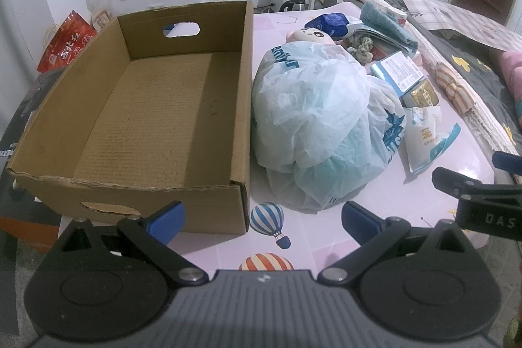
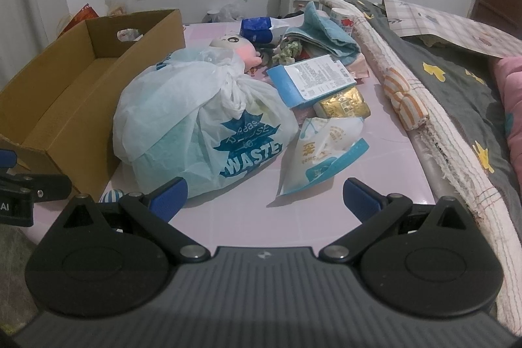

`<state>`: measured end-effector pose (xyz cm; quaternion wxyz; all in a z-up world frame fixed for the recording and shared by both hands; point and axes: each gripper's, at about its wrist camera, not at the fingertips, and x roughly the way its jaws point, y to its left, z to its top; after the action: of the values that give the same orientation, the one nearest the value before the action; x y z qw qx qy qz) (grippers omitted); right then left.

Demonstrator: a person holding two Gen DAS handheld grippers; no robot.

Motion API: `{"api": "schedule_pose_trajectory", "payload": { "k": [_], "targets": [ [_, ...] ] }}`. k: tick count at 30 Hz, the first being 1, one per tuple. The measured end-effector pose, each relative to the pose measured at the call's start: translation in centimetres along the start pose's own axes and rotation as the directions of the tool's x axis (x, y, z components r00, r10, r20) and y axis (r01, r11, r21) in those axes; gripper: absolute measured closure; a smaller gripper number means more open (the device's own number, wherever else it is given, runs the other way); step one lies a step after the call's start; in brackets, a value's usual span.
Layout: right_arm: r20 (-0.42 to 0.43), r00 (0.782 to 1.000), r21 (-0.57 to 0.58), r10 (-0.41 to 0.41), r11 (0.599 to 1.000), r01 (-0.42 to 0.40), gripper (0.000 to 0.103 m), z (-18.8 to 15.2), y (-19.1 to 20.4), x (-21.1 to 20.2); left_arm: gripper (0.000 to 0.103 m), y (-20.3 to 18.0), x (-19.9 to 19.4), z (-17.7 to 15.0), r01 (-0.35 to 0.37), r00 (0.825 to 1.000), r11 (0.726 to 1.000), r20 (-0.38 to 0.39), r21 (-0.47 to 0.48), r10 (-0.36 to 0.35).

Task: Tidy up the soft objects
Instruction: 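Move both tools toward the items on the pink table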

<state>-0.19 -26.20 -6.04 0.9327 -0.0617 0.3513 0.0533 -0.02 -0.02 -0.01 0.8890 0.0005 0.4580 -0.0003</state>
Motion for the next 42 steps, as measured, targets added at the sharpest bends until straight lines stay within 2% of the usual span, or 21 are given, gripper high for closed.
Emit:
{"api": "schedule_pose_trajectory", "payload": {
  "k": [14, 22, 26, 27, 28, 29, 32, 37, 42],
  "targets": [
    [0.003, 1.0, 0.0, 0.003, 1.0, -0.003, 0.001, 0.0, 0.0, 0.1, 0.0, 0.0, 0.0, 0.0, 0.0, 1.0, 1.0, 0.002, 0.001, 0.0],
    [0.014, 1.0, 0.03, 0.005, 1.0, -0.006, 0.001, -0.6, -1.3, 0.4, 0.0, -1.1, -0.2, 0.0, 0.0, 1.0, 0.999, 0.019, 0.046, -0.001],
    [0.06, 0.998, 0.085, 0.011, 0.996, -0.016, 0.001, -1.5, -3.4, 0.3, 0.0, -2.4, -0.6, 0.0, 0.011, 0.995, 0.995, 0.099, 0.102, -0.021],
    [0.071, 0.997, 0.107, 0.01, 0.994, -0.018, 0.001, -1.8, -4.1, 0.3, 0.0, -2.9, -0.9, -0.1, 0.035, 0.982, 0.994, 0.18, 0.102, -0.053],
    [0.083, 0.997, 0.133, 0.01, 0.991, -0.021, 0.001, -2.1, -4.9, 0.3, 0.0, -3.3, -1.1, -0.1, 0.026, 0.977, 0.991, 0.209, 0.131, -0.053],
    [0.096, 0.995, 0.159, 0.012, 0.987, -0.027, 0.001, -2.4, -5.7, 0.3, 0.0, -3.8, -1.5, -0.1, 0.049, 0.965, 0.989, 0.248, 0.138, -0.082],
    [0.133, 0.99, 0.26, 0.035, 0.963, -0.069, 0.001, -3.5, -8.6, 0.4, 0.0, -5.4, -1.7, 0.3, 0.078, 0.956, 0.977, 0.264, 0.197, -0.129],
    [0.175, 0.98, 0.375, 0.096, 0.914, -0.157, 0.001, -4.2, -13.0, 1.4, 0.012, -8.2, -0.7, 1.2, 0.199, 0.95, 0.945, 0.184, 0.261, -0.251],
    [0.216, 0.955, 0.427, 0.203, 0.86, -0.279, 0.003, -2.7, -16.1, 4.1, 0.032, -12.0, 1.0, 1.4, 0.221, 0.949, 0.908, 0.136, 0.355, -0.285]
  ]
}}
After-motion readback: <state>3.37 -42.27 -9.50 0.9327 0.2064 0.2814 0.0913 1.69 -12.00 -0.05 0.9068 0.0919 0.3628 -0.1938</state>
